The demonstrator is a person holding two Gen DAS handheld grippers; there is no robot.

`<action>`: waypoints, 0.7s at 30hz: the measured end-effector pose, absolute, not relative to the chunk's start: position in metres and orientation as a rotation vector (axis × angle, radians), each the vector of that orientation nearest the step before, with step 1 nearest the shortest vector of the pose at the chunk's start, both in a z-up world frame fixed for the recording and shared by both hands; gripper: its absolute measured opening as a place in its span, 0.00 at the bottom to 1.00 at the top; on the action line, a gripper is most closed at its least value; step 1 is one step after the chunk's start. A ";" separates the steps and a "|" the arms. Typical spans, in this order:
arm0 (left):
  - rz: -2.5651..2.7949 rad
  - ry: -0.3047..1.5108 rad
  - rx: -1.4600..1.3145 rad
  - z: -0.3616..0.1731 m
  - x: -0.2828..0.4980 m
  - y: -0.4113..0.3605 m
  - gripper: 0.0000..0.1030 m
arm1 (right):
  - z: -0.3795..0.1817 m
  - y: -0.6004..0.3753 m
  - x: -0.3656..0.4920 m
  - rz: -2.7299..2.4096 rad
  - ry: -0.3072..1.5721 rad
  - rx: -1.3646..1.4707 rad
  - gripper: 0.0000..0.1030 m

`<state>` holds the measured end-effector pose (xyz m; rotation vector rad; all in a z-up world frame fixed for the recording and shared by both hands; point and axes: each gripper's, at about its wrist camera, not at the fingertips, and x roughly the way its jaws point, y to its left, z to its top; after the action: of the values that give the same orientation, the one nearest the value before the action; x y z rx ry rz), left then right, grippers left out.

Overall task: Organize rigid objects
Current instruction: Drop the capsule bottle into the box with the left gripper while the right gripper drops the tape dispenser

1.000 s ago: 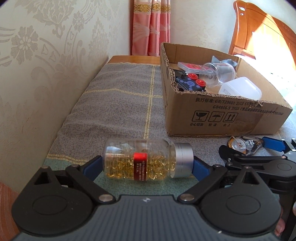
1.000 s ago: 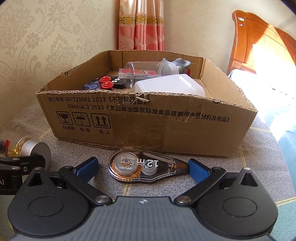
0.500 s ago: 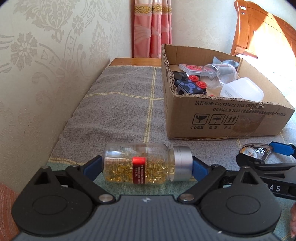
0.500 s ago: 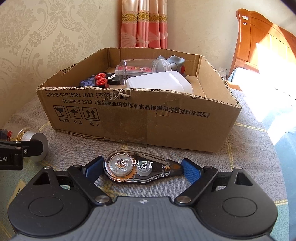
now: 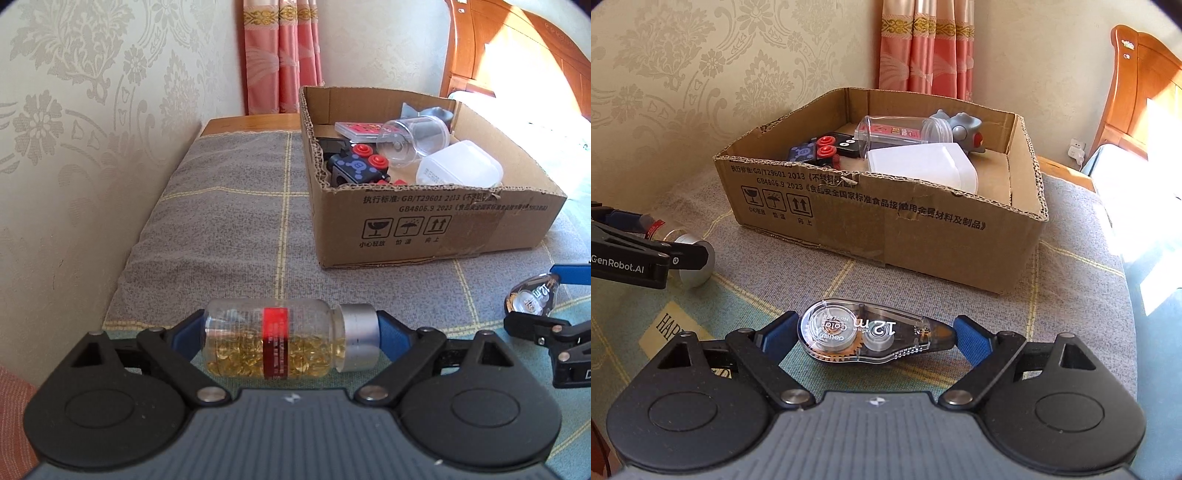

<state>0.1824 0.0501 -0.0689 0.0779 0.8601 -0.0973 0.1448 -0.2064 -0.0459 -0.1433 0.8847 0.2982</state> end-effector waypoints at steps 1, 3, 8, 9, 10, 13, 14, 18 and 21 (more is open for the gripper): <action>-0.106 0.859 0.079 -0.067 0.181 0.050 0.90 | -0.041 -0.209 0.144 0.304 0.883 -0.147 0.90; -0.120 0.853 0.081 -0.062 0.179 0.048 0.90 | -0.030 -0.214 0.142 0.319 0.869 -0.157 0.90; -0.168 0.826 0.088 -0.043 0.173 0.043 0.90 | -0.005 -0.225 0.140 0.338 0.831 -0.175 0.90; -0.184 0.814 0.090 -0.035 0.172 0.041 0.90 | -0.001 -0.226 0.140 0.344 0.822 -0.178 0.90; -0.194 0.798 0.096 -0.028 0.172 0.039 0.90 | 0.003 -0.227 0.140 0.348 0.813 -0.180 0.90; -0.219 0.739 0.107 -0.007 0.174 0.030 0.90 | 0.018 -0.230 0.142 0.363 0.772 -0.198 0.90; -0.229 0.722 0.107 -0.002 0.177 0.027 0.90 | 0.023 -0.231 0.144 0.367 0.760 -0.202 0.90; -0.262 0.668 0.112 0.015 0.195 0.011 0.90 | 0.035 -0.235 0.158 0.372 0.720 -0.207 0.90; -0.275 0.656 0.130 0.014 0.218 -0.006 0.90 | 0.038 -0.239 0.171 0.368 0.710 -0.195 0.90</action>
<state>0.2175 -0.0056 0.0140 0.1302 0.6560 -0.2751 0.1710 -0.2392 0.0376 -0.1946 0.7096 0.3684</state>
